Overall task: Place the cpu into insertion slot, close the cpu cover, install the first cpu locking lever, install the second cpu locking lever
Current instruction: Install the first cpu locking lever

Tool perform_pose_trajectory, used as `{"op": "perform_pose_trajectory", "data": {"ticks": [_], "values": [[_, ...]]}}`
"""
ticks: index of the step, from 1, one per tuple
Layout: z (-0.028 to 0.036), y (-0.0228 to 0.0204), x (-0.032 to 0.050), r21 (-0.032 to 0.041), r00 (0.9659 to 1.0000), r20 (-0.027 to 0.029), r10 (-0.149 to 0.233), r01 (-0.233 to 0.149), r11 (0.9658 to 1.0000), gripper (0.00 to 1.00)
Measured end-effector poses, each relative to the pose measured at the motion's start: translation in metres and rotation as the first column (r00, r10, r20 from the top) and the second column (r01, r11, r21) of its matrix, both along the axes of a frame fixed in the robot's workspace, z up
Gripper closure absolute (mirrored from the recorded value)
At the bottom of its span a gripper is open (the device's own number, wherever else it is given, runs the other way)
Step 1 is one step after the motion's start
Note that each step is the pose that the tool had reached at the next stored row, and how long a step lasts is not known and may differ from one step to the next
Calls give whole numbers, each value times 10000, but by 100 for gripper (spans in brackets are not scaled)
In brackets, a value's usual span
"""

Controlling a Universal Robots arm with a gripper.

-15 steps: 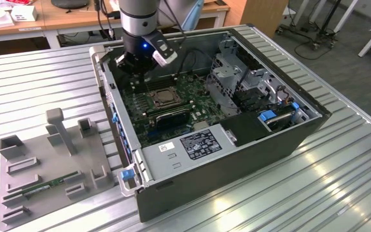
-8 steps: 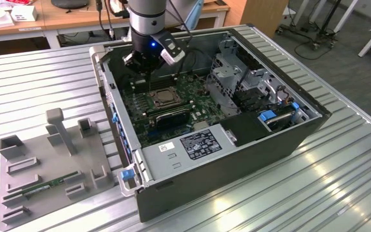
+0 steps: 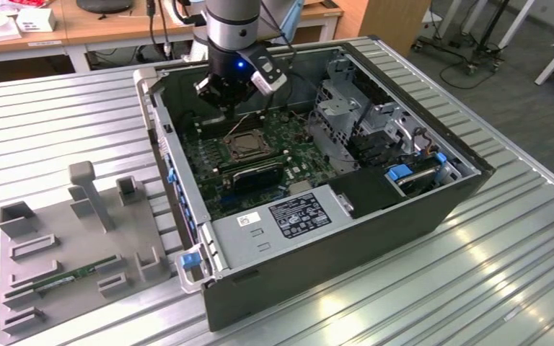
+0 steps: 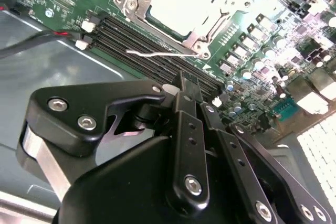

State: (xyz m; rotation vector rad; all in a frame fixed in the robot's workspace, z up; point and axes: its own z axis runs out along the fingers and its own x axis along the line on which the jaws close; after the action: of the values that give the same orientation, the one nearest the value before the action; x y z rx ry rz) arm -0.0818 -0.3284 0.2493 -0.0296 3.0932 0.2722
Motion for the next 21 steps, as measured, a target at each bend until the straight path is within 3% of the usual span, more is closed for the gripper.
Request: {"op": "perform_pose_trajectory", "data": {"ticks": [5,13,21], "values": [[-26,0,8,52,10000,-10,0,0,10000,89],[-82,0,23,54,10000,-23,0,0,10000,89],[-86,1,23,57,10000,-23,0,0,10000,89]]}}
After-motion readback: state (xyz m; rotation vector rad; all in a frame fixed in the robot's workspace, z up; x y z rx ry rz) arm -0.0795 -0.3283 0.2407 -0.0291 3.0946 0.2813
